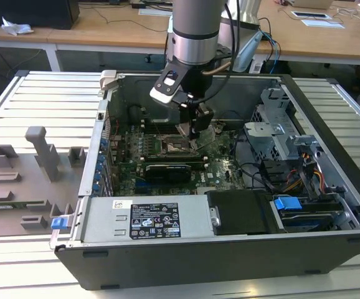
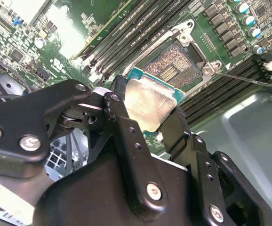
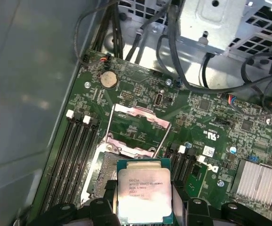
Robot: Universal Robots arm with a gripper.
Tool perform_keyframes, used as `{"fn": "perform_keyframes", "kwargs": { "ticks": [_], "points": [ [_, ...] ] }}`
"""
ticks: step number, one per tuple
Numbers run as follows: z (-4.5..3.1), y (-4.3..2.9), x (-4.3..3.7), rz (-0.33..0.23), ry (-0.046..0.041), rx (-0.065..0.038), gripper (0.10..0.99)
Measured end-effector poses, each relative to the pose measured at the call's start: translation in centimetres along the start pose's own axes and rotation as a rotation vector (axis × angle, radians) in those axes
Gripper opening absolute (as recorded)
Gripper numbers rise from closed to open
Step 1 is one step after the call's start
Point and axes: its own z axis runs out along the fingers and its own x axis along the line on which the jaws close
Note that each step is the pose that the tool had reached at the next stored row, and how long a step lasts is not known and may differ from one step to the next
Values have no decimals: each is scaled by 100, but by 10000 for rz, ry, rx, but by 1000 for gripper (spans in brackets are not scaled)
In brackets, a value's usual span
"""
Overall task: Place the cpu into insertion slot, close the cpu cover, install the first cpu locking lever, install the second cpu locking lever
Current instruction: 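Place the cpu into insertion slot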
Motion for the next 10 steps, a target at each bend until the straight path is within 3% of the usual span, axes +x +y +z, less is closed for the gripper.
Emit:
{"fn": "perform_keyframes", "kwargs": {
  "ticks": [5, 10],
  "points": [
    [1, 0, 0, 816, -65, 10, 545],
    [2, 0, 0, 1252, -100, 17, 545]
  ]
}}
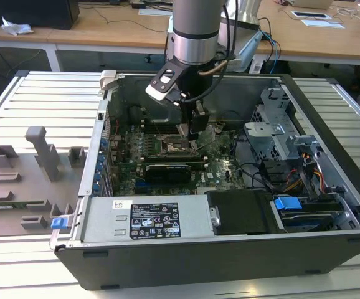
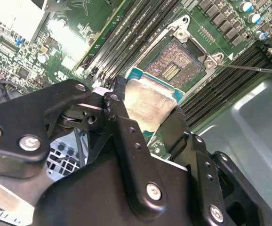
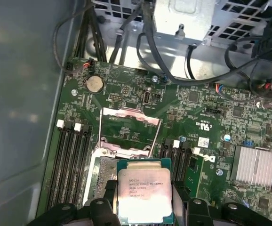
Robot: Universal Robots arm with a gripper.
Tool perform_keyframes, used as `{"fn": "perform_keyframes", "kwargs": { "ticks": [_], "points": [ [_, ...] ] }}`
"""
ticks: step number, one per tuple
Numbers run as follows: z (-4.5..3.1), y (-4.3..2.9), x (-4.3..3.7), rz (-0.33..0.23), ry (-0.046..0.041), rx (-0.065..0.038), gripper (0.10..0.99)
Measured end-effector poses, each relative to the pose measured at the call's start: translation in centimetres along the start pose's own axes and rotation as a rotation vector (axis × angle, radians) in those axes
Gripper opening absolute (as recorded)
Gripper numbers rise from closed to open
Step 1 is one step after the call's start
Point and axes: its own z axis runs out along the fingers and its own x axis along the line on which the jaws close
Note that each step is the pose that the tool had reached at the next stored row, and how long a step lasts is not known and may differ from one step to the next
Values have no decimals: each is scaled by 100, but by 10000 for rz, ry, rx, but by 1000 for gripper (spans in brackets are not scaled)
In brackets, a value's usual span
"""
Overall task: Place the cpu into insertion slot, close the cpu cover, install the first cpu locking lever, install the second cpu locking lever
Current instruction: 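Place the cpu into insertion slot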
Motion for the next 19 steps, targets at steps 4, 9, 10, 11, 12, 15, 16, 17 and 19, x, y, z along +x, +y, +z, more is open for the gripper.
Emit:
{"fn": "perform_keyframes", "kwargs": {
  "ticks": [4, 9, 10, 11, 12, 15, 16, 17, 19],
  "points": [
    [1, 0, 0, 436, -33, 5, 545],
    [2, 0, 0, 841, -61, 10, 545],
    [2, 0, 0, 902, -65, 12, 545],
    [2, 0, 0, 1014, -73, 13, 545],
    [3, 0, 0, 1105, -79, 14, 545],
    [3, 0, 0, 1416, -103, 18, 545],
    [3, 0, 0, 1476, -108, 18, 545],
    [4, 0, 0, 1608, -118, 20, 545],
    [4, 0, 0, 1880, -138, 24, 545]
  ]
}}
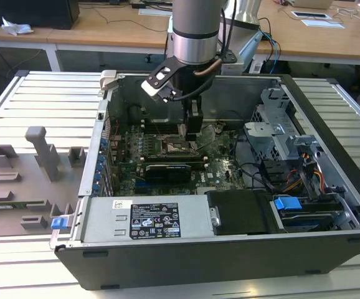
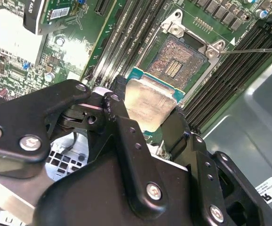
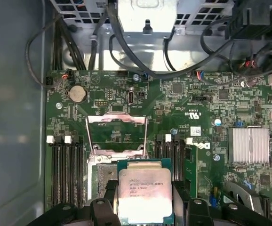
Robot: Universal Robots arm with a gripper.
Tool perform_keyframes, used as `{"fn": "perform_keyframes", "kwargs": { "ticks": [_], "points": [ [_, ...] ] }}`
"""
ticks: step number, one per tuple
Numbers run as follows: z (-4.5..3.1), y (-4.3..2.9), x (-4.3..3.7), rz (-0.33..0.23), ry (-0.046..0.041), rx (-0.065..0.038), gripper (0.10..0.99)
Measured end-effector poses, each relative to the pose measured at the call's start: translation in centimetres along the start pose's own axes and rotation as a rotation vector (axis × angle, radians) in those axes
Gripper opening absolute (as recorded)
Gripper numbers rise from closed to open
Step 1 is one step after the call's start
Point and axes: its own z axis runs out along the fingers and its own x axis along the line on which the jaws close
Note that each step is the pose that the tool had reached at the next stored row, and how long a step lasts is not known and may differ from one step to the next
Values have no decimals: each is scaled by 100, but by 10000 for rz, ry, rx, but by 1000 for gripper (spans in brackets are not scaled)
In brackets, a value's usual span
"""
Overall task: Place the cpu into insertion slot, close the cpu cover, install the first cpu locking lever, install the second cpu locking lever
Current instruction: 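Place the cpu into insertion slot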
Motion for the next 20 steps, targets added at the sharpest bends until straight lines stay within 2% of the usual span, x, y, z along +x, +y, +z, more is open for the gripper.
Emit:
{"fn": "perform_keyframes", "kwargs": {
  "ticks": [5, 7, 11, 14, 16, 20],
  "points": [
    [0, 0, 0, 428, -34, 6, 545],
    [14, -13, 5, 407, 6, 6, 545],
    [61, -47, 36, 344, 8, 6, 545],
    [82, -53, 88, 329, 8, 5, 545],
    [98, -57, 176, 310, 9, 5, 545],
    [136, -61, 254, 290, 11, 4, 545]
  ]
}}
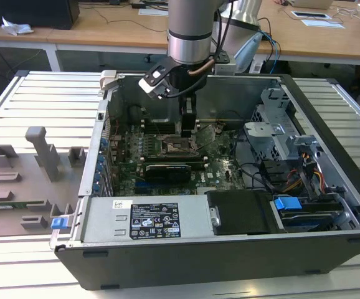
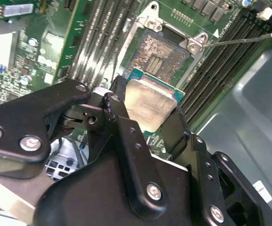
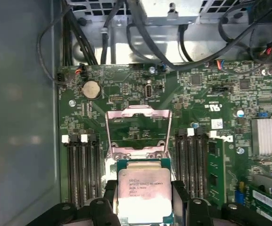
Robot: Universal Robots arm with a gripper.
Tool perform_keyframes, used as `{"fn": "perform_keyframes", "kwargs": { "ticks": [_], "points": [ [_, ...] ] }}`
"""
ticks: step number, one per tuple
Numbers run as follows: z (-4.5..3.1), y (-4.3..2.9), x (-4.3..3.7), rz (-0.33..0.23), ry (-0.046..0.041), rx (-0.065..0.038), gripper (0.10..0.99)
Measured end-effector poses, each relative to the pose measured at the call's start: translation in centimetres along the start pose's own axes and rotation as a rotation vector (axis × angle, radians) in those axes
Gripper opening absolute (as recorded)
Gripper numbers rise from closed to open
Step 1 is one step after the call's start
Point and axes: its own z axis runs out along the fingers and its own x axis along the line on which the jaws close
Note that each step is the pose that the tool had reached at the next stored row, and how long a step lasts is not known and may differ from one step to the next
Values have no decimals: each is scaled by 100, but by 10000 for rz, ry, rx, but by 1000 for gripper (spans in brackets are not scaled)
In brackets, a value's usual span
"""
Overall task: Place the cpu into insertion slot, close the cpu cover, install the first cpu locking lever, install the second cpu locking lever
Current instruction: 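Place the cpu into insertion slot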
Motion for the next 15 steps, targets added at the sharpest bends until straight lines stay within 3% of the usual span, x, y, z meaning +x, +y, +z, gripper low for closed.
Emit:
{"fn": "perform_keyframes", "kwargs": {
  "ticks": [10, 15],
  "points": [
    [132, -7, 21, -4, -1, 1, 545],
    [259, -35, 25, -7, -1, 0, 545]
  ]
}}
